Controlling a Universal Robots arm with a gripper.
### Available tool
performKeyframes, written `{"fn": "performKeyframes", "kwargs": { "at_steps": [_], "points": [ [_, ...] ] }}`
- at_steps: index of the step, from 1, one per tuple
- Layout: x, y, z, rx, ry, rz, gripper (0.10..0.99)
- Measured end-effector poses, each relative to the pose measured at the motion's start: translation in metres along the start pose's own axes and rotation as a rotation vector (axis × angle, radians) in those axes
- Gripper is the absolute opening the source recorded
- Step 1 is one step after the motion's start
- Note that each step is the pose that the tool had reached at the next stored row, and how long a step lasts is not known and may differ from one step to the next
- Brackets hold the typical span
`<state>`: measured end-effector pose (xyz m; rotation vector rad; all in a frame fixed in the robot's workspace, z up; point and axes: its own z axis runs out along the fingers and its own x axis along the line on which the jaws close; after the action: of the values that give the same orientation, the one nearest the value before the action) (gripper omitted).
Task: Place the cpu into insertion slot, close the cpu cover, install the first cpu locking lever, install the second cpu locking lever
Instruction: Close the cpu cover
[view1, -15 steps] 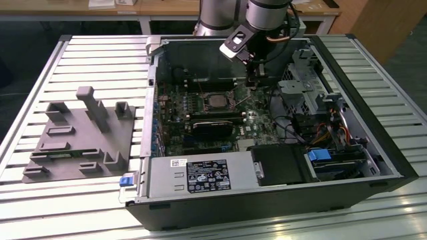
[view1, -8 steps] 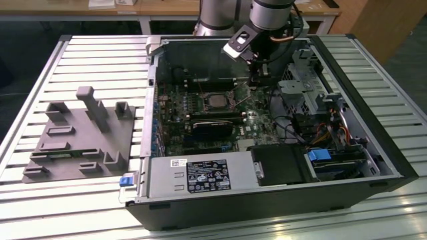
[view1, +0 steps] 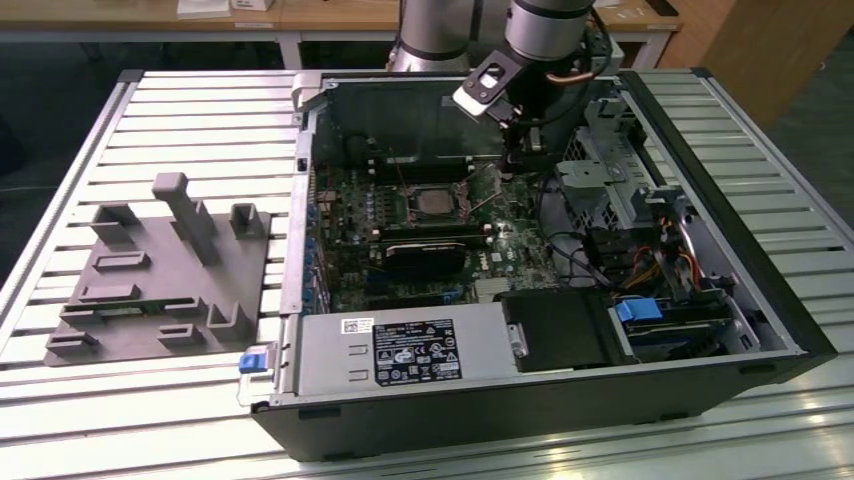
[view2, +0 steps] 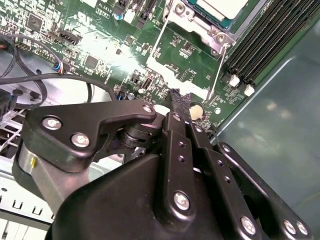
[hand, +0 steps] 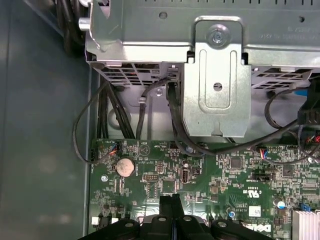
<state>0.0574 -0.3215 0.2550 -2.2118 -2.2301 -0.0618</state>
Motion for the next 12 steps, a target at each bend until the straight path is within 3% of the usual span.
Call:
{"fn": "performKeyframes", "kwargs": {
  "at_steps": [12],
  "points": [
    [0.0015,0.0055,0.0074,0.001,-0.0001,0.0,0.106]
  ]
}}
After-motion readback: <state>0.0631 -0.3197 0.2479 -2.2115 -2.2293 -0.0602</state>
